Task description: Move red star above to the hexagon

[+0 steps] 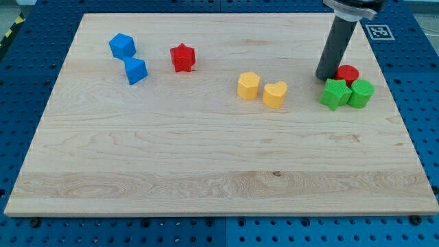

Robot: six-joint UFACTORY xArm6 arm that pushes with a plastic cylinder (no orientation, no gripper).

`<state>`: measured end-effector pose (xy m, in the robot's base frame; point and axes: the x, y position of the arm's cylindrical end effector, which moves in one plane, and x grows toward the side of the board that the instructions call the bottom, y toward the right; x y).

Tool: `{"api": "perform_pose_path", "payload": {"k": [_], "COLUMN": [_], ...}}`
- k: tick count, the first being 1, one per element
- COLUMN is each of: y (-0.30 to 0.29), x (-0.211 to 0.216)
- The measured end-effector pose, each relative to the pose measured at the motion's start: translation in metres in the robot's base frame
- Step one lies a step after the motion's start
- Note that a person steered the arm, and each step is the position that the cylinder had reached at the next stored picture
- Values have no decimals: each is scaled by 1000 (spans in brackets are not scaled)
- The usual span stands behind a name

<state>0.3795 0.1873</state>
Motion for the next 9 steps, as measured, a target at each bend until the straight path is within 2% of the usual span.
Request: {"api": "perform_pose_path", "payload": {"k": [2, 3, 5, 7, 8, 9], "y": [5, -18, -143, -327, -351, -333], "x": [0, -9, -78, -96, -78, -54]}}
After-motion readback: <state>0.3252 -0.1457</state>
